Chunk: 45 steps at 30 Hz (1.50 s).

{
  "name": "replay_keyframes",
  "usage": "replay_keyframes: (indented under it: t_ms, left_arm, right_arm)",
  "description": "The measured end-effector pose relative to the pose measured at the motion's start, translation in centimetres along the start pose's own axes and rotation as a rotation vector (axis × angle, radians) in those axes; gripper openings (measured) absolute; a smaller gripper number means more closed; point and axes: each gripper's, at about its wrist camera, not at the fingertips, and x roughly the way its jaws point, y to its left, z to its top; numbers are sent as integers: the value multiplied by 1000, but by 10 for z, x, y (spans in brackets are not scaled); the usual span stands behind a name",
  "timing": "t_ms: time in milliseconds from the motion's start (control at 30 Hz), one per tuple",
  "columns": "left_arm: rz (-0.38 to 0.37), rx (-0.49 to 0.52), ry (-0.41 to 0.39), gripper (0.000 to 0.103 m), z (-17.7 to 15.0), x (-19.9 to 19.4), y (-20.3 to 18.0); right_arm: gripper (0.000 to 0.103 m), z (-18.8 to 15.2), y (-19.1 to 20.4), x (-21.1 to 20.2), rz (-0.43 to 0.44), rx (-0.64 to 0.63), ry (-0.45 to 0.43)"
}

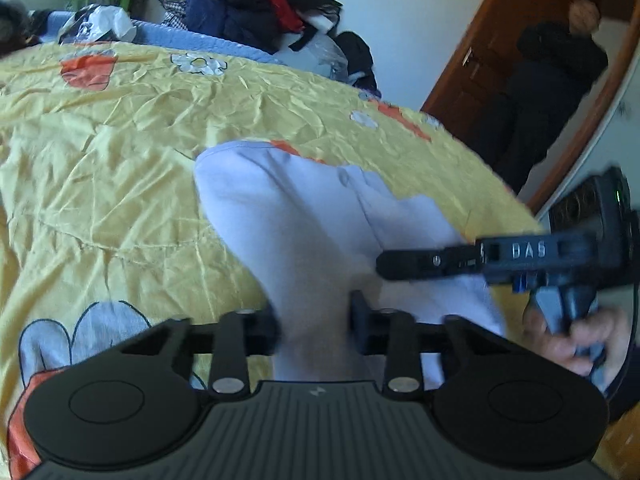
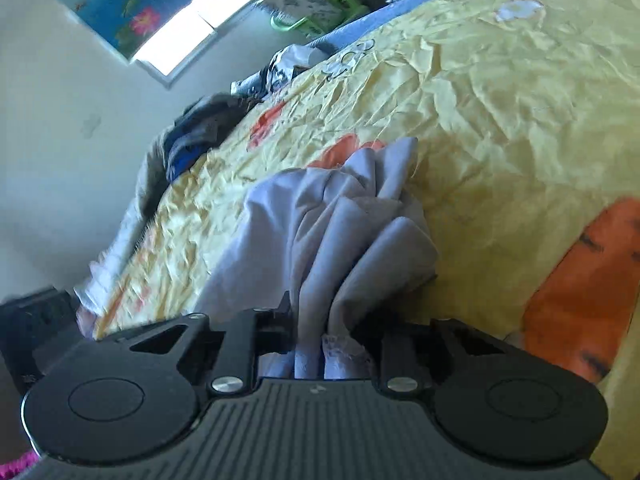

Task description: Fold small clothes

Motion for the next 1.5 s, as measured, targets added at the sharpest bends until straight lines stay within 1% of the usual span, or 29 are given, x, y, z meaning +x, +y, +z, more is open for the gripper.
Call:
replay_keyframes:
  t_ms: [67, 167, 233, 300, 367, 400, 433, 467, 500, 533, 567, 600, 633, 667, 733, 767, 800, 833, 867, 900, 933, 967, 1000, 1067, 1167, 1300, 1333, 1367, 1500]
  left_arm:
    - [20, 38, -20, 25, 0, -8, -5]
    - [62, 105, -73, 24, 1, -31, -15]
    - [80, 117, -105, 24, 9, -51, -14]
    - [91, 111, -121, 24, 22, -70, -7]
    - [117, 115, -118, 24, 35, -83, 1]
    - [129, 119, -95, 25, 40, -84, 6]
    - [144, 110, -74, 27, 44, -82, 11]
    - [166, 92, -62, 27, 45, -77, 17]
    - [193, 91, -39, 34, 45, -70, 22]
    - [237, 102, -9, 43, 43, -59, 26]
    - [297, 114, 11, 48, 41, -50, 29]
    - [346, 134, 20, 50, 38, -45, 30]
    - [396, 170, 10, 51, 33, -44, 28]
    - [418, 192, -8, 53, 27, -48, 26]
    - [433, 199, -44, 76, 20, -63, 22]
    - [440, 191, -63, 80, 17, -72, 19]
    - [448, 184, -77, 82, 13, -79, 16]
    - [464, 174, -88, 82, 8, -88, 12]
    - [478, 160, -88, 82, 1, -96, 7]
    - [490, 138, -86, 82, -2, -100, 5]
    - [501, 103, -80, 82, -10, -105, 3]
    - [505, 71, -70, 82, -18, -108, 3]
    - [506, 46, -62, 82, -26, -111, 2]
    - [522, -11, -59, 82, -45, -118, -2]
    - [544, -45, -80, 82, -68, -128, -10]
    - [585, -40, -111, 82, -89, -139, -25]
    - [584, -40, -113, 83, -92, -141, -28]
    - [579, -41, -109, 83, -95, -142, -30]
    - [569, -37, -92, 83, -104, -141, -37]
  right_arm:
    - [24, -5, 9, -3, -6, -11, -31]
    - [23, -6, 32, -10, 23, -46, -72]
    - [23, -2, 51, -12, 56, -82, -93]
    - [23, 5, 70, -14, 84, -109, -108]
    - [23, 14, 87, -9, 105, -126, -118]
    - [23, 18, 93, -4, 107, -127, -121]
    - [24, 21, 95, 3, 103, -113, -119]
    - [25, 25, 95, 12, 91, -83, -109]
    - [31, 26, 92, 21, 65, -51, -100]
    - [38, 27, 89, 31, 26, -33, -96]
    - [43, 27, 86, 38, -27, -22, -96]
    - [44, 26, 82, 47, -96, -15, -88]
    - [44, 23, 78, 53, -181, -19, -88]
    - [44, 20, 77, 52, -242, -27, -101]
    - [44, 11, 80, 36, -302, -48, -148]
    - [44, 6, 86, 27, -329, -69, -172]
    - [44, 0, 95, 16, -365, -114, -202]
    - [45, -10, 109, 2, -399, -183, -233]
    - [46, -19, 119, -7, -416, -231, -252]
    - [56, -30, 130, -16, -424, -280, -272]
    - [61, -45, 142, -25, -418, -328, -289]
    - [62, -51, 150, -28, -408, -354, -294]
    - [62, -67, 159, -33, -405, -375, -300]
    - [63, -86, 169, -36, -417, -393, -300]
    - [63, -116, 182, -35, -447, -401, -281]
    - [70, -143, 192, -36, -459, -397, -265]
    - [75, -150, 195, -36, -466, -396, -269]
    - [76, -160, 198, -37, -474, -396, -271]
    - [79, -180, 202, -40, -485, -392, -264]
